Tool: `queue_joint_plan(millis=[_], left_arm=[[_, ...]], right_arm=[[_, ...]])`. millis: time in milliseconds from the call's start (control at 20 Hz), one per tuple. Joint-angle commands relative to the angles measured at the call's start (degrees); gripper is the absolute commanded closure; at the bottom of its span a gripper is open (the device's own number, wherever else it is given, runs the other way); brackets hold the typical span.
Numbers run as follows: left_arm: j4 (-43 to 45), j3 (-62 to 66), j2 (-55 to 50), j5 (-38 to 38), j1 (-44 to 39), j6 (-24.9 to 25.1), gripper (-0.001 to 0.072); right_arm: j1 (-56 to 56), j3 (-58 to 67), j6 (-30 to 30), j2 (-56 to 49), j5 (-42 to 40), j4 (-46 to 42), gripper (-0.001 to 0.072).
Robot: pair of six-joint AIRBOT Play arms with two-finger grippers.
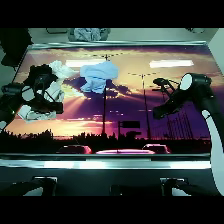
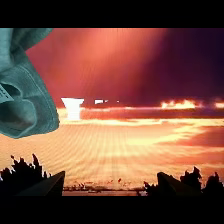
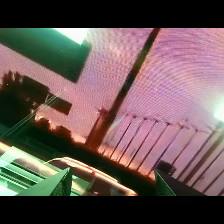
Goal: Fold the shirts.
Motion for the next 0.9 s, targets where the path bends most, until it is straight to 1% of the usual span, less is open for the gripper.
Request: queue_joint_plan(millis=[0,650,700,850], left_arm=[[0.0,0.0,0.0,0.0,0.0,0.0,0.0038],[0.0,0.0,0.0,0.0,0.0,0.0,0.0038],[0.0,-0.2,0.0,1.6,0.0,0.0,0.0038],[-0.2,-0.3,-1.1,11.0,0.0,0.0,0.0038]], right_arm=[[0.1,0.0,0.0,0.0,0.0,0.0,0.0116],[0.1,0.0,0.0,0.0,0.0,0.0,0.0116],[0.1,0.0,0.0,0.0,0.0,0.0,0.0116],[0.1,0.0,0.0,0.0,-0.7,0.0,0.0117]])
